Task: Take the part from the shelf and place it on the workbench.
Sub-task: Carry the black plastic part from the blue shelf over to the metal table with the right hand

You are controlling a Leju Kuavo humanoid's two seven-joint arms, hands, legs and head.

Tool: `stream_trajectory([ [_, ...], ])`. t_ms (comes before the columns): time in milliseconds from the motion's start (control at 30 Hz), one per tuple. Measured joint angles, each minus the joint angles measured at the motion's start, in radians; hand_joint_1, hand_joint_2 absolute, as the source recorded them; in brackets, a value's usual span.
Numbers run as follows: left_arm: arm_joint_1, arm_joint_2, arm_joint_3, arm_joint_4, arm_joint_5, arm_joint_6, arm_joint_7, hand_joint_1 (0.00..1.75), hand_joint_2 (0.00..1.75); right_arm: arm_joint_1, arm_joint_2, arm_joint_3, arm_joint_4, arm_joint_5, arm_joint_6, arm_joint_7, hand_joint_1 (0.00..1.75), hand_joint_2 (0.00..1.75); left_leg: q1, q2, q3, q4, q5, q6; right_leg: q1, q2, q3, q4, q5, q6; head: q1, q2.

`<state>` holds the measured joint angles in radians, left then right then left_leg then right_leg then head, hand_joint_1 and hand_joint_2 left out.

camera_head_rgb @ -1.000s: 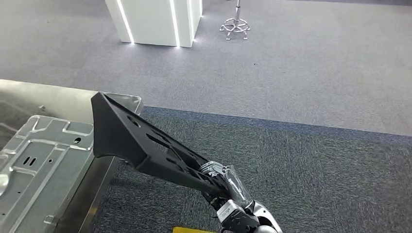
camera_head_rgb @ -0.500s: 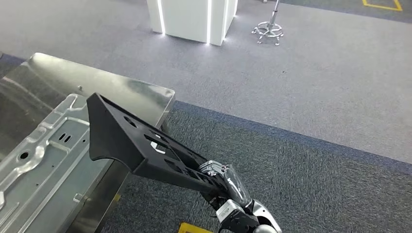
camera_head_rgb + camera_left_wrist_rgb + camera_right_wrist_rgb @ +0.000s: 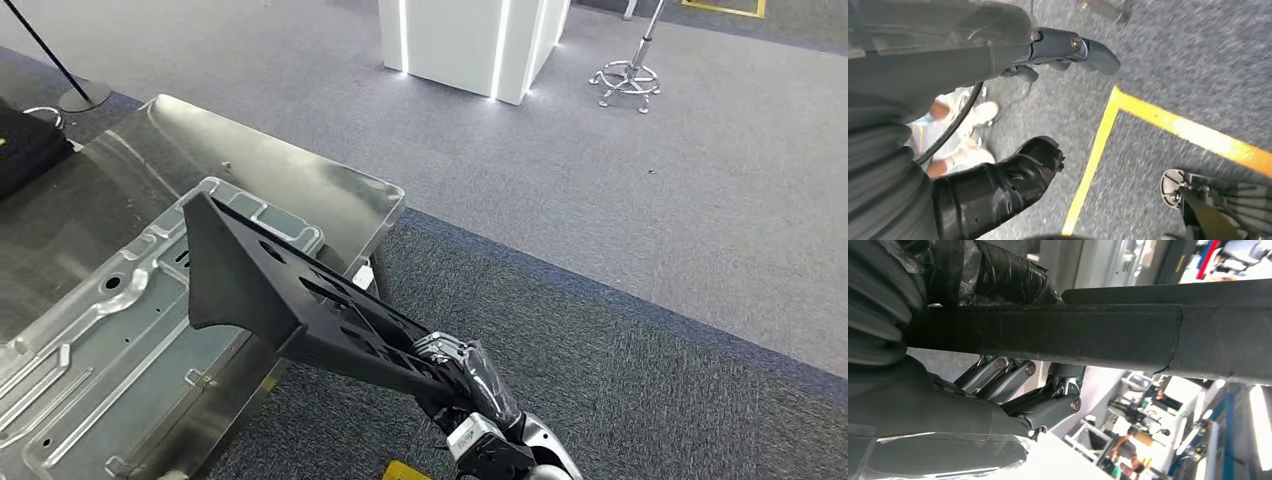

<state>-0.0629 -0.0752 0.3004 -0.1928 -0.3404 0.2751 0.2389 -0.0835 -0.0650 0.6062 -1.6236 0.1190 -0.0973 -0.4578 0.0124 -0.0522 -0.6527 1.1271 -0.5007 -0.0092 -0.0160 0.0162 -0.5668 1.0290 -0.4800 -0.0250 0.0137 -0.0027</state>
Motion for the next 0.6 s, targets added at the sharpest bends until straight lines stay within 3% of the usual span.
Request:
stream_trajectory([
  [67, -0.002, 0.000, 0.000, 0.000, -0.001, 0.000, -0.001, 0.00, 1.75, 0.001, 0.000, 0.000, 0.000, 0.001, 0.000, 0.000, 1.75, 1.75, 0.002, 0.034, -0.063, 0.126, -0.055, -0.007, 0.005, -0.030, 0.002, 0.000, -0.003, -0.005, -0.001, 0.000],
  [100, -0.002, 0.000, 0.000, 0.000, -0.001, 0.000, -0.001, 0.00, 1.75, 0.002, 0.000, 0.000, 0.000, 0.001, 0.000, 0.000, 1.75, 1.75, 0.003, 0.040, -0.080, 0.162, -0.063, -0.009, 0.007, -0.044, 0.002, 0.000, -0.005, -0.006, -0.001, 0.000],
  [133, -0.001, 0.000, 0.000, 0.000, -0.001, 0.000, -0.001, 0.00, 1.75, 0.002, 0.000, 0.000, 0.000, 0.001, 0.000, 0.000, 1.75, 1.75, 0.004, 0.044, -0.080, 0.162, -0.052, -0.011, 0.008, -0.056, 0.003, 0.001, -0.007, -0.006, -0.001, 0.000],
  [200, 0.001, 0.000, 0.000, 0.000, -0.002, 0.000, -0.001, 0.00, 1.75, 0.001, 0.000, 0.000, 0.000, 0.002, 0.000, 0.000, 1.75, 1.75, 0.004, 0.062, -0.023, 0.058, 0.008, -0.009, 0.008, -0.078, 0.008, 0.002, -0.012, -0.002, -0.001, 0.000],
  [267, -0.001, 0.000, 0.000, 0.000, -0.005, 0.000, -0.001, 0.00, 1.75, -0.001, 0.000, 0.000, 0.000, 0.002, 0.000, 0.000, 1.75, 1.75, -0.002, 0.095, 0.039, -0.060, 0.047, 0.002, 0.012, -0.095, 0.013, 0.003, -0.017, 0.005, -0.001, 0.000],
  [300, -0.003, 0.000, 0.000, 0.000, -0.006, 0.000, -0.001, 0.00, 1.75, -0.002, 0.000, 0.000, 0.000, 0.002, 0.000, 0.000, 1.75, 1.75, -0.006, 0.105, 0.054, -0.091, 0.052, 0.009, 0.014, -0.102, 0.014, 0.003, -0.019, 0.010, 0.000, 0.000],
  [367, -0.003, 0.000, 0.001, 0.000, -0.007, 0.000, -0.002, 0.00, 1.75, -0.004, 0.000, 0.000, 0.000, 0.002, 0.000, 0.000, 1.75, 1.75, -0.010, 0.094, 0.054, -0.102, 0.052, 0.021, 0.016, -0.117, 0.017, 0.001, -0.021, 0.019, 0.000, 0.000],
  [400, -0.001, 0.000, 0.001, 0.000, -0.007, 0.000, -0.002, 0.00, 1.75, -0.005, 0.000, 0.000, 0.000, 0.002, 0.000, 0.000, 1.75, 1.75, -0.009, 0.085, 0.055, -0.106, 0.055, 0.027, 0.014, -0.118, 0.019, 0.002, -0.023, 0.024, 0.000, 0.000],
  [467, 0.000, 0.000, 0.001, 0.000, -0.008, 0.000, -0.002, 0.00, 1.75, -0.006, -0.001, 0.000, -0.001, 0.002, 0.000, 0.000, 1.75, 1.75, -0.004, 0.069, 0.060, -0.116, 0.061, 0.039, 0.010, -0.084, 0.008, 0.033, -0.048, 0.034, 0.000, 0.000],
  [533, -0.001, 0.001, 0.001, 0.000, -0.008, 0.001, -0.001, 0.00, 1.75, -0.006, -0.002, 0.000, -0.002, 0.002, -0.001, -0.001, 1.75, 1.75, -0.003, 0.052, 0.063, -0.119, 0.063, 0.048, 0.006, -0.036, -0.043, 0.142, -0.108, 0.037, 0.001, 0.000],
  [600, -0.003, 0.001, 0.001, 0.000, -0.008, 0.000, -0.001, 0.00, 1.75, -0.003, -0.004, 0.000, -0.001, 0.002, -0.002, 0.000, 1.75, 1.75, -0.005, 0.030, 0.062, -0.118, 0.063, 0.052, 0.005, -0.020, -0.108, 0.265, -0.151, 0.037, 0.001, 0.000],
])
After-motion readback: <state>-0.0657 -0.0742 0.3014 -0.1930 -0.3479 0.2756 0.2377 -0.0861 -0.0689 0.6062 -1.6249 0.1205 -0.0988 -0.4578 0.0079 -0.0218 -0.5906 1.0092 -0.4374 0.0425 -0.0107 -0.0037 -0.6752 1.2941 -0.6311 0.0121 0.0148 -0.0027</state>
